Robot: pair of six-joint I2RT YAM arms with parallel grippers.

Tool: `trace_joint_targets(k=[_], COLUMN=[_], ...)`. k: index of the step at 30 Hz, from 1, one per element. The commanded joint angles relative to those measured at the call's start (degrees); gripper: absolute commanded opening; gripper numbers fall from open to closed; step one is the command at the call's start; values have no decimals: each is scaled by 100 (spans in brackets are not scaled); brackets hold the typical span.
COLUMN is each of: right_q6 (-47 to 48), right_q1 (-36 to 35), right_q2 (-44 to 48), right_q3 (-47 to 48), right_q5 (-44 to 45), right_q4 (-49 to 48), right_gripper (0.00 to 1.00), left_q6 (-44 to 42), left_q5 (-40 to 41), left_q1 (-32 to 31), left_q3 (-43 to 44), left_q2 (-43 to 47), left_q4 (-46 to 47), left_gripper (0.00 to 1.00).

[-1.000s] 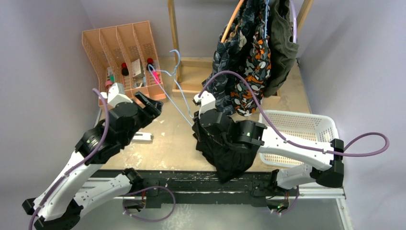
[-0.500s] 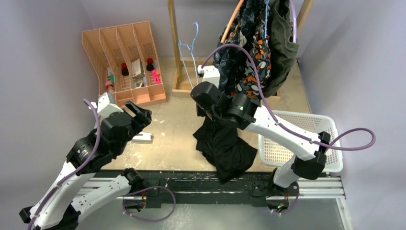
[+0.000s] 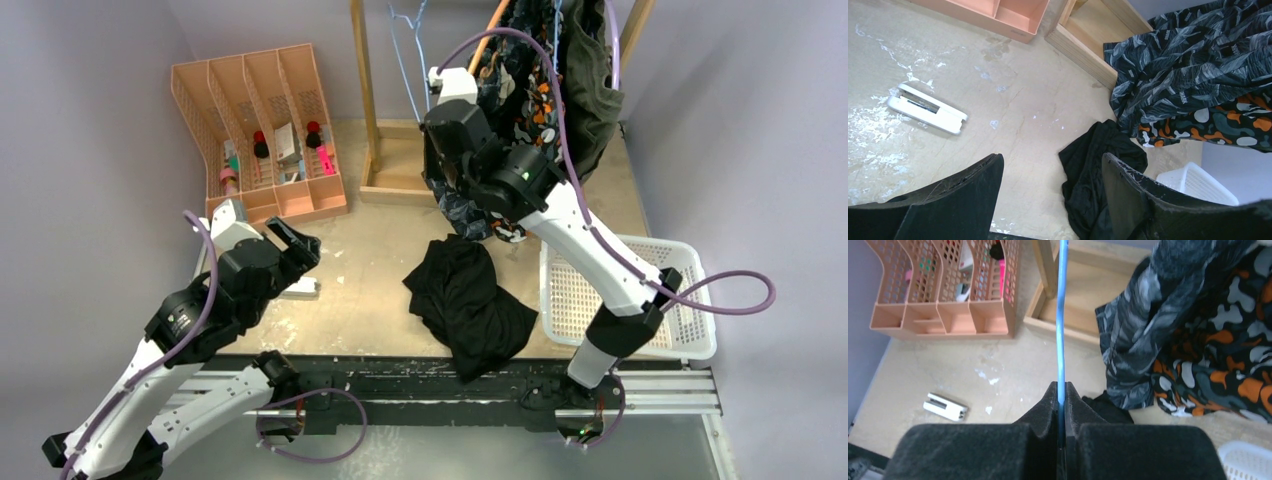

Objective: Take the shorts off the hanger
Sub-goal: Place the hanger on the clothes rod.

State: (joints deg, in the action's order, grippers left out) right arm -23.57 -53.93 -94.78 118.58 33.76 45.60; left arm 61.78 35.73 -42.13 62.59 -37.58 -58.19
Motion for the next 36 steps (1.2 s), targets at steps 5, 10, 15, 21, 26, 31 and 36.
trace_joint_targets(k=[5, 10, 15, 21, 26, 31, 36], right_q6=[624, 650, 600, 558, 523, 493, 476], right_q1=[309, 608, 890, 1169, 1356, 1459, 1469], right_q2=[-792, -1079, -1102, -1276, -1404, -1438, -1405], right_q3=[1662, 2226, 2282, 2446, 2472, 2336, 2301], right_q5=[-338, -630, -823, -1033, -1188, -1402, -1511], right_q4=[183, 176, -46, -148, -152, -131, 0], right_gripper=[0, 0, 0, 0, 0, 0, 0], left_q6=[-192, -244, -285, -321, -340, -344, -312], left_q5=[-66, -48, 9, 49, 33, 95, 114], left_q1=[7, 5, 8, 9, 9, 8, 5], left_q3=[-23, 20, 74, 81, 95, 113, 96], left_q2=[101, 109, 111, 55, -4, 6, 16], left_q4=[172, 159, 142, 173, 187, 152, 119], left_gripper=[71, 71, 71, 71, 71, 71, 71])
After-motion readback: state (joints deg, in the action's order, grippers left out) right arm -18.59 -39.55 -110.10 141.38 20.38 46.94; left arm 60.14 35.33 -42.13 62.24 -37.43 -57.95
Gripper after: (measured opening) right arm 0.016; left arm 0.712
